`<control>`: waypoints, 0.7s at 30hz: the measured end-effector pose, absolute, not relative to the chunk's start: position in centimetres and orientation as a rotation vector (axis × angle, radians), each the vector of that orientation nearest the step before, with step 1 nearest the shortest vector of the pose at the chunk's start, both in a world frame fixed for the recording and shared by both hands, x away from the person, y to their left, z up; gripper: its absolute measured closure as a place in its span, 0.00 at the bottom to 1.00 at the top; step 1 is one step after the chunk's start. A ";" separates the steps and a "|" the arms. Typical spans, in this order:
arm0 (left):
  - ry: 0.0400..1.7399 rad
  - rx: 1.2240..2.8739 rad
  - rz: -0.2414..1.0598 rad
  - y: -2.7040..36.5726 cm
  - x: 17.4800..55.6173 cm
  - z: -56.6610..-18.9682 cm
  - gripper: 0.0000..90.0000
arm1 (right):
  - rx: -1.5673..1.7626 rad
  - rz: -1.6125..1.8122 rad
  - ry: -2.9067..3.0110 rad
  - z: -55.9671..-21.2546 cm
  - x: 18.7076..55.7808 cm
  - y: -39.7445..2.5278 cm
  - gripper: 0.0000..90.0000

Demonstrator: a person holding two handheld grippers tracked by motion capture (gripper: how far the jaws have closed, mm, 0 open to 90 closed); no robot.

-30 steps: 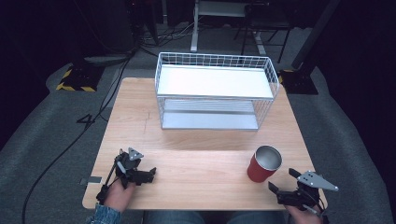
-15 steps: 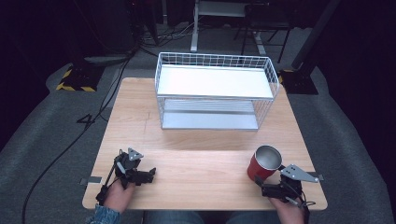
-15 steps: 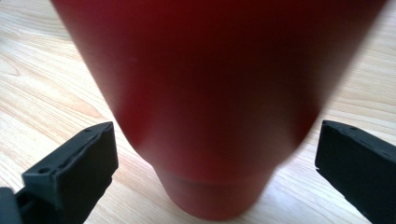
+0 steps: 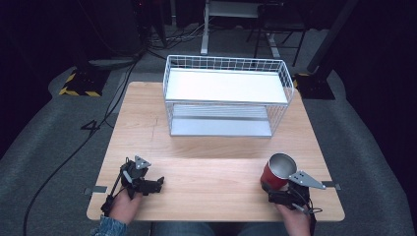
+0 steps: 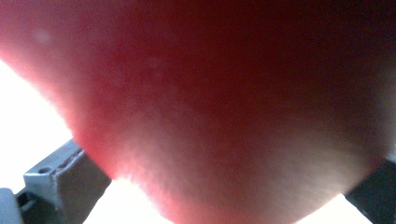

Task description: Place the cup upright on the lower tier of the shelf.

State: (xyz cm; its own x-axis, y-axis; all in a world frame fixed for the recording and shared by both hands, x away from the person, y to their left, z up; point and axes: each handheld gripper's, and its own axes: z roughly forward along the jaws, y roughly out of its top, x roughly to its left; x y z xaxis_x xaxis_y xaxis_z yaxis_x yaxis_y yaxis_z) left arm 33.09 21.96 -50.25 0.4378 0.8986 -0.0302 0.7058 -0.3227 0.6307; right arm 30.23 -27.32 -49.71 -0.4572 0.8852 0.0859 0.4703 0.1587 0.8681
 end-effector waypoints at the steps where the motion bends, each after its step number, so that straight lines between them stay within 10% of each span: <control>1: 1.343 2.123 0.441 22.0 33.1 -50.3 0.00 | 1.296 1.240 1.977 -49.8 30.3 -27.2 0.00; 21: 1.343 2.124 0.442 22.0 33.1 -50.3 0.00 | 1.333 1.201 1.886 -50.0 30.2 -26.3 0.17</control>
State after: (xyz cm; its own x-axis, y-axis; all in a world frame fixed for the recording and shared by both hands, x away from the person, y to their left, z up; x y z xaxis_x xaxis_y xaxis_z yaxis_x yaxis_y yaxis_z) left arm 33.08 21.98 -50.25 0.4378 0.8986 -0.0290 0.7057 -0.3234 0.6304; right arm 30.23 -26.28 -49.98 -0.3712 0.9261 0.0674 0.4531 0.1173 0.8837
